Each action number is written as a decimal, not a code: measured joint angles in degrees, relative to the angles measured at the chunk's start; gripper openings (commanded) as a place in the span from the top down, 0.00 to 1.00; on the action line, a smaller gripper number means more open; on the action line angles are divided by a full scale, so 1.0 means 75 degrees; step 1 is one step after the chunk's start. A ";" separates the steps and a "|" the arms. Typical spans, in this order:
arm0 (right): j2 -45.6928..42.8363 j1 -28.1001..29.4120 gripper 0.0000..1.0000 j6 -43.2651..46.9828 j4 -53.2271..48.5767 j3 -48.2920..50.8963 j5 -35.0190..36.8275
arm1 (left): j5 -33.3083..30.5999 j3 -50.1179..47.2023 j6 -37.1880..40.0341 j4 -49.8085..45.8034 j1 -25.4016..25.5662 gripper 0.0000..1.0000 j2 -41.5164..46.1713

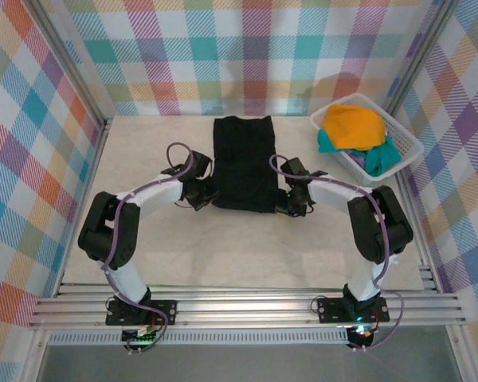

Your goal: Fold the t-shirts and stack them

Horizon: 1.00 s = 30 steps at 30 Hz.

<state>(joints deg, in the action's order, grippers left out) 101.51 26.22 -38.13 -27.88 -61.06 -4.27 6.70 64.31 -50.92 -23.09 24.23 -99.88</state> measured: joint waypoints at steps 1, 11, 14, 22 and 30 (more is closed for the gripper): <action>-0.0009 0.0003 1.00 -0.0035 0.0009 0.0041 0.0003 | -0.0015 -0.0006 0.0032 -0.0087 0.0000 1.00 0.0012; -0.0256 0.0082 1.00 -0.0391 0.0125 0.0391 -0.0119 | -0.0052 -0.0219 0.0254 -0.0265 0.0023 0.99 0.0224; -0.0233 0.0131 0.80 -0.0498 0.0210 0.0463 -0.0236 | -0.0052 -0.0542 0.0181 -0.0096 0.0047 0.64 0.0239; -0.1440 -0.0041 0.54 -0.0871 0.0332 0.1460 -0.0286 | -0.0201 -0.2101 -0.0484 0.0169 0.0026 0.35 0.1792; -0.1236 -0.0286 0.58 -0.1017 0.0810 0.1419 -0.0842 | 0.0603 -0.2961 -0.2410 0.2165 0.0122 0.34 0.1973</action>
<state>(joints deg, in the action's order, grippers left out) 92.25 24.08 -45.76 -21.80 -50.41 -10.59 11.22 42.11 -68.99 -6.85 25.15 -85.08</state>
